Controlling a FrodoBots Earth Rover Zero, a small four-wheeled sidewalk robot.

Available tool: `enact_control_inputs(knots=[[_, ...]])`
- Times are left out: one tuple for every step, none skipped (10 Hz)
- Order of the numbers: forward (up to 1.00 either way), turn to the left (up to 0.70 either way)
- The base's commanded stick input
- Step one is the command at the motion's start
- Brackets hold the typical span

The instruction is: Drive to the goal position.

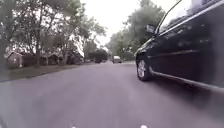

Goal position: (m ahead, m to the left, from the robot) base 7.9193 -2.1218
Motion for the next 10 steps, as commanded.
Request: enact_control_inputs(knots=[[1.00,0.00],[1.00,0.00],[1.00,0.00],[1.00,0.00],[1.00,0.00],[1.00,0.00],[1.00,-0.26],[1.00,-0.36],[1.00,-0.40],[1.00,0.00]])
